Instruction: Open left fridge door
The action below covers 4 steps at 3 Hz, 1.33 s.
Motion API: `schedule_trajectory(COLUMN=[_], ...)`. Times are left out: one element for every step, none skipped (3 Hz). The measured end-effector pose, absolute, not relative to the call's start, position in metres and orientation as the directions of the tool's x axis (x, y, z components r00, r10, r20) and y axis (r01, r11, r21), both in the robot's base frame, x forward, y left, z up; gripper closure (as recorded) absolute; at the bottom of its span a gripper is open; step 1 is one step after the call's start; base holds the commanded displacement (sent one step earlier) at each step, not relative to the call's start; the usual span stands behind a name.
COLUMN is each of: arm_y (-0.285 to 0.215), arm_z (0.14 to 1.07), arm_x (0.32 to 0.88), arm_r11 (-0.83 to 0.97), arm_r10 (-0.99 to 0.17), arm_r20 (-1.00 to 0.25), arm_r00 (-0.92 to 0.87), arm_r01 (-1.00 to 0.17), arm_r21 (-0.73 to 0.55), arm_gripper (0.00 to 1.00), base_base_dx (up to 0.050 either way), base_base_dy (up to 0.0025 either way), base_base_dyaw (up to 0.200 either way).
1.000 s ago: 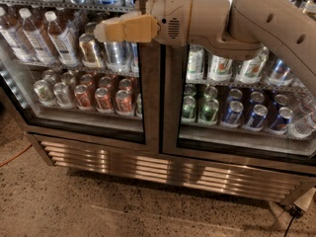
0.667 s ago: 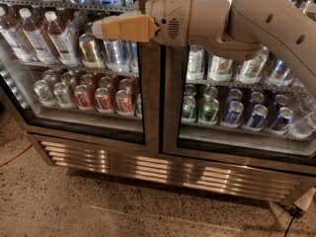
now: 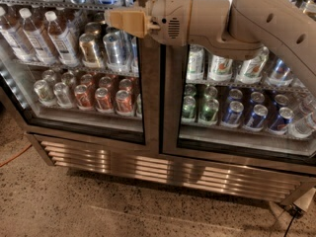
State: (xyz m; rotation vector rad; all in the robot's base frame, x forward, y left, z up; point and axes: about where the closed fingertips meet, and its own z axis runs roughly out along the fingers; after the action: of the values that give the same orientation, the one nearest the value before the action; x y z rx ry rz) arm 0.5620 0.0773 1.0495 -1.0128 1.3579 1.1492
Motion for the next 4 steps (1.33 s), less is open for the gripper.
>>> schedule_trajectory(arm_y=[0.0773,0.0774,0.0774,0.0774], arm_z=[1.0495,1.0495,1.0495,1.0495], arm_x=[0.562,0.5619,0.5619,0.5619], arm_r11=[0.183,0.183,0.183,0.183], arm_r10=[0.02,0.02,0.02,0.02], arm_r20=[-0.995,-0.995,-0.995,-0.995], arm_r00=[-0.101,-0.101,-0.101,-0.101], arm_r01=[-0.978,-0.978,-0.978,-0.978], arm_r21=[0.103,0.103,0.103,0.103], arm_gripper=[0.96,1.0,1.0,1.0], base_base_dx=[0.0,0.0,-0.049,-0.049], base_base_dy=[0.0,0.0,0.0,-0.00004], base_base_dyaw=[0.0,0.0,0.0,0.0])
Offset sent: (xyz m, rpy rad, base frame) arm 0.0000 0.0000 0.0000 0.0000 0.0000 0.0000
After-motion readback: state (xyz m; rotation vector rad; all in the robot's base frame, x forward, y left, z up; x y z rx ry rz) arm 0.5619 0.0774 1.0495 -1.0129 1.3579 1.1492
